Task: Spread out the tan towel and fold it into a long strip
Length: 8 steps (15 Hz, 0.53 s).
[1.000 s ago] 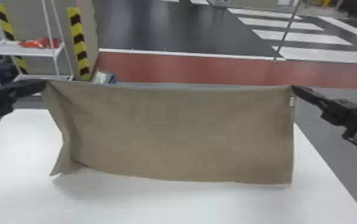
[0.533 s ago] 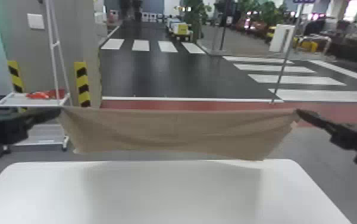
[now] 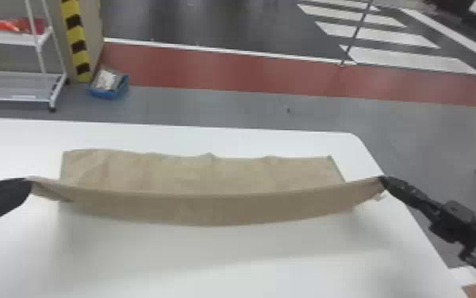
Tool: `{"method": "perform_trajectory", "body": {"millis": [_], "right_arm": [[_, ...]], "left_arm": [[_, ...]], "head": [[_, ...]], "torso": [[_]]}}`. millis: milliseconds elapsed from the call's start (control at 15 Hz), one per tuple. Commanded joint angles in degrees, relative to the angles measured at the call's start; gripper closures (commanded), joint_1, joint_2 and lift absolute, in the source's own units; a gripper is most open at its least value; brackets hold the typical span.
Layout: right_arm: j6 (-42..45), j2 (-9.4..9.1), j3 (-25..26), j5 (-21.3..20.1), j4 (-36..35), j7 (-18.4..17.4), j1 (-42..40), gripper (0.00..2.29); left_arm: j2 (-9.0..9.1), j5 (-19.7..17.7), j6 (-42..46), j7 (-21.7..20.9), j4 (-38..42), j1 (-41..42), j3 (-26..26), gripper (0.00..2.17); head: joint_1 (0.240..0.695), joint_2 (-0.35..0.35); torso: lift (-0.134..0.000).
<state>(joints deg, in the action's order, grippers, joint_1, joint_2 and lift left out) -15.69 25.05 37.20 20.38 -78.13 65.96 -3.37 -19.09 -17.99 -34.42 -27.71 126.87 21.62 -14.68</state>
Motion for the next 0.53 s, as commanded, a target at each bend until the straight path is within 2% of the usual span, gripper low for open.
{"method": "perform_trajectory", "body": {"millis": [0,133,267,467], "right_arm": [[-0.8,-0.62,3.49,0.1,-0.36,2.15,-3.13,1.93],[-1.33,-0.62,5.08,0.8,-0.8,3.56,-4.71,1.93],[-2.56,-1.41,7.45,2.2,-2.82,4.7,-6.91,1.93],[-2.91,-1.67,9.65,3.0,-3.43,4.17,-7.44,1.93]], "left_arm": [[0.2,0.24,1.06,-0.32,2.68,4.49,-1.05,1.71],[0.37,0.33,1.06,-0.67,4.61,6.68,-2.02,1.71],[0.72,0.68,1.06,-0.76,7.07,9.32,-3.6,1.71],[0.9,2.53,-1.92,-1.29,9.8,10.2,-5.27,1.71]], "head": [[0.695,-0.268],[0.695,-0.306],[0.695,-0.321],[0.695,-0.343]], "torso": [[-0.124],[-0.124],[-0.124],[-0.124]]}}
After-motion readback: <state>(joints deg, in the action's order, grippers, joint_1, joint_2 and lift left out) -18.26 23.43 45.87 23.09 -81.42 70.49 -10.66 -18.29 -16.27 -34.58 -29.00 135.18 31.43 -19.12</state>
